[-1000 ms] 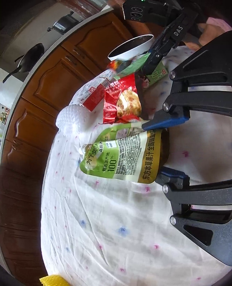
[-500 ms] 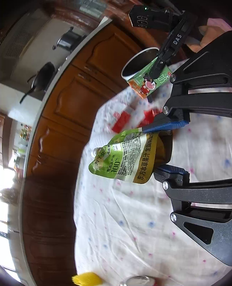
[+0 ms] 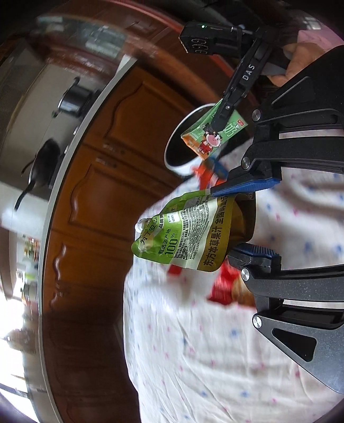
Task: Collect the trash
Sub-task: 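Carry pouch and carton over the bin and open both tools to drop them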
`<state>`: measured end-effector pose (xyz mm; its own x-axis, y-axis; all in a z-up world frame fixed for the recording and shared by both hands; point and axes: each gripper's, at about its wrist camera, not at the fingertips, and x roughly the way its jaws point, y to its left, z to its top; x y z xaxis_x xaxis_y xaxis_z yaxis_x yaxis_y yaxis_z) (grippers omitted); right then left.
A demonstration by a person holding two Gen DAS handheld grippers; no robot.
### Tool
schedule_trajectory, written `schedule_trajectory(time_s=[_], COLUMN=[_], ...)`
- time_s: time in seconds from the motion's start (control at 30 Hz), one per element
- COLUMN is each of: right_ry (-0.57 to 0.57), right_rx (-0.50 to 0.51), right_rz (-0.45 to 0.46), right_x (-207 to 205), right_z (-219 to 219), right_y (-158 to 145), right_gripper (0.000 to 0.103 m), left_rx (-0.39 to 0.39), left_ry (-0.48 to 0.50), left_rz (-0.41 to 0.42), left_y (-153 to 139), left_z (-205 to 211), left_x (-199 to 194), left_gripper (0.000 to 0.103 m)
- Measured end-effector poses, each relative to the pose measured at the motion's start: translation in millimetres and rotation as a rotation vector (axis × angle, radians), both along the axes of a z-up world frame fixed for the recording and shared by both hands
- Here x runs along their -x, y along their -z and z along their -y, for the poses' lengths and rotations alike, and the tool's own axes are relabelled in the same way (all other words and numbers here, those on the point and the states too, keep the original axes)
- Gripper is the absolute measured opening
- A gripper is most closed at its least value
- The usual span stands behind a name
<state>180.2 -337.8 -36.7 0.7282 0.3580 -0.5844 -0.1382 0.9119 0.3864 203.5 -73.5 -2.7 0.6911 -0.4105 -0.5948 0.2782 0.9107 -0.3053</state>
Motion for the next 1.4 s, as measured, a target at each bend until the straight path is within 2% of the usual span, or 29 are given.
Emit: schedule_trajectory(time_s=[0.4,0.67,0.97,1.4], right_ry=[0.115,0.154,0.168,0.159], right_rx=[0.009,0.035,0.063,0.110], right_rz=[-0.015,-0.040,-0.069,-0.101], right_x=[3,-10,-27,-50], right_z=[51,75,81,86], right_y=[4,7,12,16], right_gripper=[0.032,0.032,0.032,0.032], left_rx=[-0.015,-0.039,-0.077,-0.132], left_ry=[0.141,0.216,0.284,0.319], left_rz=[0.003,0.004,-0.019,-0.068], left_y=[-9,-9,1,15], left_z=[68,109,147,181], left_x=[-15,-22,-36,-64], left_gripper=[0.031,0.031,0.031,0.031])
